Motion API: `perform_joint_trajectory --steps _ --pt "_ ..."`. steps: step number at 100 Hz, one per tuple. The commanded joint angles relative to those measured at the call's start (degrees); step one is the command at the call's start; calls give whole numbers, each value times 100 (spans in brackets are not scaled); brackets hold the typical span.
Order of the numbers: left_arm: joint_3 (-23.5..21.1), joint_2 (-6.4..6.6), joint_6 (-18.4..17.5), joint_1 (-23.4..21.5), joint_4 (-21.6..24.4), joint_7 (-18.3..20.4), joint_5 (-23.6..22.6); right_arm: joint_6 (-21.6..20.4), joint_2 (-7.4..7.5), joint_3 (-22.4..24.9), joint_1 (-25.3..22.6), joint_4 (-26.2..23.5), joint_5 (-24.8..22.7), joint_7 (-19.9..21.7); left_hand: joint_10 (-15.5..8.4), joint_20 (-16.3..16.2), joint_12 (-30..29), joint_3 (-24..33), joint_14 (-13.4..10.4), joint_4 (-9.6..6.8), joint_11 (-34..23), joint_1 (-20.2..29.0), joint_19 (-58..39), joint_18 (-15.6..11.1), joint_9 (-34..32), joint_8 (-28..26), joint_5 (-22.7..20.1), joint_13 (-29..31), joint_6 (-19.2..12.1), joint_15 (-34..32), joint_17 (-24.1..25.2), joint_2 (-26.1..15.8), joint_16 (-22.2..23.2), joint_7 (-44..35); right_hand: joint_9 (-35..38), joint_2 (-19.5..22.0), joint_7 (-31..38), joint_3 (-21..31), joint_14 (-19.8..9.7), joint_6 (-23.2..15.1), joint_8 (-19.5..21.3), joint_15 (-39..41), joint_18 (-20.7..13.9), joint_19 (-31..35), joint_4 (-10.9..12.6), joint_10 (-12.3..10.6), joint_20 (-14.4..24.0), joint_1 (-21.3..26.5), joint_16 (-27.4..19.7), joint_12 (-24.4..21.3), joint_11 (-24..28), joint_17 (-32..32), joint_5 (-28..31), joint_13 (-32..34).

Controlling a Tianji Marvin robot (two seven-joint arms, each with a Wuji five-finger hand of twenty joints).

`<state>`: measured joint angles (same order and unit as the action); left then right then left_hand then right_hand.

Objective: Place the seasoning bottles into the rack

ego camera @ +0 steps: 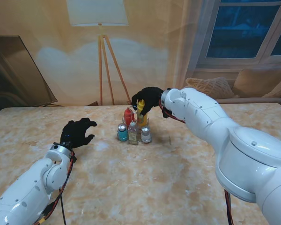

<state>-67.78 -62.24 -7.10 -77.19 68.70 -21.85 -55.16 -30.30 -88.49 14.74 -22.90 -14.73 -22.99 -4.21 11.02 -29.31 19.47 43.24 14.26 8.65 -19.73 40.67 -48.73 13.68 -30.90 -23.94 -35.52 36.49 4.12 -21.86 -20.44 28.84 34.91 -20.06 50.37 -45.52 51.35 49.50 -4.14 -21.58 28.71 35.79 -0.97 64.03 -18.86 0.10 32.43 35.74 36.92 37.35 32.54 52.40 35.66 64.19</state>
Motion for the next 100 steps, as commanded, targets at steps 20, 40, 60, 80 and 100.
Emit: perform_joint_trajectory --steps 20,40,60,80,100 --pt "4 -4 8 13 -4 78 1 -61 -83 -77 -92 -22 -27 165 -32 117 18 220 -46 -47 -12 72 -52 -67 -66 -62 -128 132 66 -95 39 92 116 -93 263 209 699 946 -839 190 76 15 -514 -96 98 -628 78 295 -12 12 559 -81 65 166" --pt "-1 -4 8 13 -9 62 -6 -58 -82 -97 -116 -21 -22 214 -47 115 20 216 -54 -47 -16 69 -55 -59 -75 -67 -128 129 63 -95 42 86 117 -96 182 212 675 967 -783 210 67 -81 -461 -189 98 -628 43 261 -74 -54 557 -155 30 91" --pt "-14 -2 3 3 -3 54 -17 -50 -83 -127 -162 -20 -27 234 -48 115 19 217 -56 -48 -13 74 -52 -56 -72 -70 -137 126 68 -90 49 91 115 -98 100 217 639 985 -745 224 71 -174 -392 -262 97 -618 11 205 -120 -115 560 -220 -13 21" --pt "-13 -1 4 1 0 54 -21 -43 -88 -139 -193 -19 -21 263 -41 115 19 217 -52 -47 -11 61 -50 -62 -71 -72 -137 131 73 -90 53 81 115 -98 63 220 627 997 -739 226 89 -229 -358 -302 92 -614 -15 165 -140 -163 574 -238 -26 1" --pt "-18 -2 6 -4 3 45 -23 -60 -89 -168 -219 -18 -29 274 -43 114 20 208 -42 -47 -11 62 -48 -54 -73 -74 -144 122 83 -86 58 79 115 -97 -6 228 591 994 -722 249 88 -283 -318 -331 85 -601 -35 75 -160 -219 581 -276 -63 -34"
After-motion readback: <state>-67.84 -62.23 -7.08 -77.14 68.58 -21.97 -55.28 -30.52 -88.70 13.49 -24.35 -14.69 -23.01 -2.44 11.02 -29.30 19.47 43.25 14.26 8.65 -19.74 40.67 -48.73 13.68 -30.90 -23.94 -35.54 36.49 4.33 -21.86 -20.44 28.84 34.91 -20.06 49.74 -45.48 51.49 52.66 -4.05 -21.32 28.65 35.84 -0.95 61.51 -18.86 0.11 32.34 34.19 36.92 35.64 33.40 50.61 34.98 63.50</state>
